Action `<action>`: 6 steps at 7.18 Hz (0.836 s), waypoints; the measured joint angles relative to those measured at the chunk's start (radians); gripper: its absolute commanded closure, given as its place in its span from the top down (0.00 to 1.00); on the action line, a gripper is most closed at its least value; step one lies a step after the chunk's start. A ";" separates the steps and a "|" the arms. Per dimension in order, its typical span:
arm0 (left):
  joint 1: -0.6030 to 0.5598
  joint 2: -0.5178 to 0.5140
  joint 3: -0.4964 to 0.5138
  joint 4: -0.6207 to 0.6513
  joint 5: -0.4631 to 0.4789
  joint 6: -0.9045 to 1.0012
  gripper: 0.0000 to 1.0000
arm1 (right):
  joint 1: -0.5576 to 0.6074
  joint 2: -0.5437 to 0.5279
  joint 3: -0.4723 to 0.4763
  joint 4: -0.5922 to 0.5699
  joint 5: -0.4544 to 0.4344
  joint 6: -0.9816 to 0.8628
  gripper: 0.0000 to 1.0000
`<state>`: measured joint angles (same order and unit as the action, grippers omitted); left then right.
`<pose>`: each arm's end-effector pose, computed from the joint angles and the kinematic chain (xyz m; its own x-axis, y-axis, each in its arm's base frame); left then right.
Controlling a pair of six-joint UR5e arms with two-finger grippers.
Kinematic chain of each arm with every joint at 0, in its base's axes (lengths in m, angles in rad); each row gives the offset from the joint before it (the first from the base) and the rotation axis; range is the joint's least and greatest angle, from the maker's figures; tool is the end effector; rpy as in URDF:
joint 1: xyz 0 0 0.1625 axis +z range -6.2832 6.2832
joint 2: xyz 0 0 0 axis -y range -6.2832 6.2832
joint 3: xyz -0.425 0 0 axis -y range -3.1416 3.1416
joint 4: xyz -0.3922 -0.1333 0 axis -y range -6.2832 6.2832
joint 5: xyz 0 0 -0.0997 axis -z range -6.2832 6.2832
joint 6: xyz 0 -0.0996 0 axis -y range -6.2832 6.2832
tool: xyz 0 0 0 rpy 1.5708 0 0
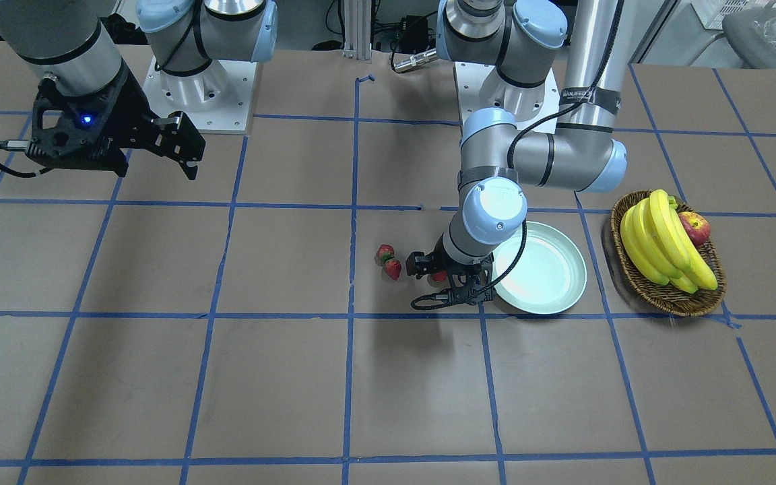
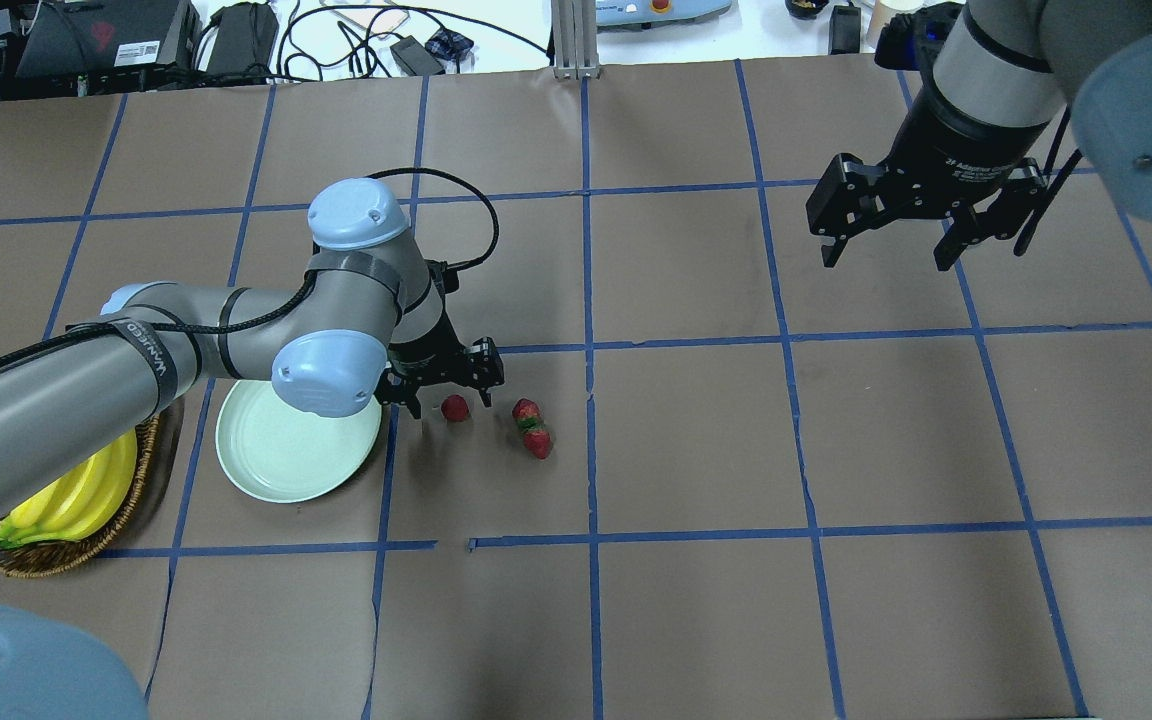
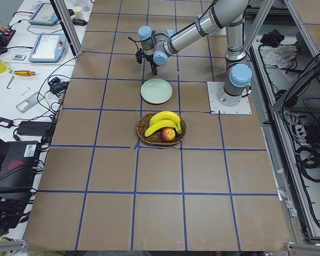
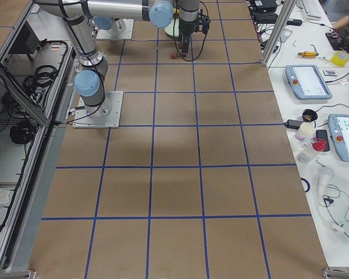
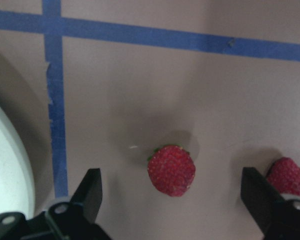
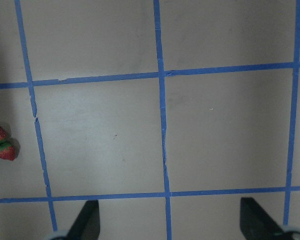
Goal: Collect all strawberries into plate
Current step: 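Grasp the strawberry nearest the plate with the left gripper while the right arm withdraws, then lift the strawberry with the left gripper over the plate and open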
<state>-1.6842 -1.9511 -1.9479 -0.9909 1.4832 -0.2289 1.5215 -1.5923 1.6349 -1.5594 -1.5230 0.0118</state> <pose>-0.2003 -0.5039 0.1724 -0.9909 -0.1271 0.0438 -0.1165 0.9746 0.1915 0.1144 -0.4831 0.4660 -0.9969 0.0636 -0.0471 0.0610 0.9966 0.0545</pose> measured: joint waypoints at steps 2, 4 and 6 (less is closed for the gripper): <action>0.000 -0.005 0.001 0.003 0.002 0.004 0.00 | -0.003 -0.001 -0.004 0.013 -0.004 0.001 1.00; 0.000 0.006 0.008 0.002 0.005 0.012 0.00 | -0.002 0.000 -0.001 0.025 -0.003 0.002 1.00; 0.009 0.062 0.086 -0.106 0.037 0.055 0.00 | -0.002 0.012 -0.005 0.028 0.004 0.012 1.00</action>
<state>-1.6754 -1.8893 -1.8615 -1.0971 1.5198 -0.1740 1.5200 -1.5806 1.6298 -1.5310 -1.5187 0.0233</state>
